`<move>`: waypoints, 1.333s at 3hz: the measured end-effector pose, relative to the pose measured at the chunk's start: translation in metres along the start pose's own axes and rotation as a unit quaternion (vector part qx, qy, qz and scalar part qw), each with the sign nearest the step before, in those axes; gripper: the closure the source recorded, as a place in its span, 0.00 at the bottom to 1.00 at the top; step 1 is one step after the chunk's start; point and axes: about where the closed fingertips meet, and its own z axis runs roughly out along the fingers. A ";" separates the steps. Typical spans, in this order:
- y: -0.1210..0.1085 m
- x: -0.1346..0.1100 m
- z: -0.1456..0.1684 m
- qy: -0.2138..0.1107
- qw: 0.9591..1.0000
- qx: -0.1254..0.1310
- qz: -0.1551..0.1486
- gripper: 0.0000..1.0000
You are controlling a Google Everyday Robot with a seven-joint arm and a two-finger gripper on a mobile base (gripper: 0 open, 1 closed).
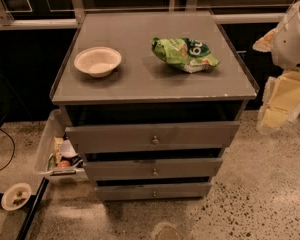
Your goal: Open top drawer
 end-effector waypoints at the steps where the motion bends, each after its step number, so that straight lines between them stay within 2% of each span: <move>1: 0.000 0.000 0.001 0.000 1.000 0.001 0.002 0.00; 2: 0.005 0.006 0.030 -0.014 1.000 -0.006 -0.003 0.00; 3: 0.013 0.016 0.081 -0.044 0.998 -0.014 -0.030 0.00; 4: 0.017 0.026 0.127 -0.077 0.995 -0.014 -0.065 0.00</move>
Offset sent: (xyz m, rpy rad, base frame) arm 0.0098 -0.0018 -0.1011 0.0897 0.0283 0.0554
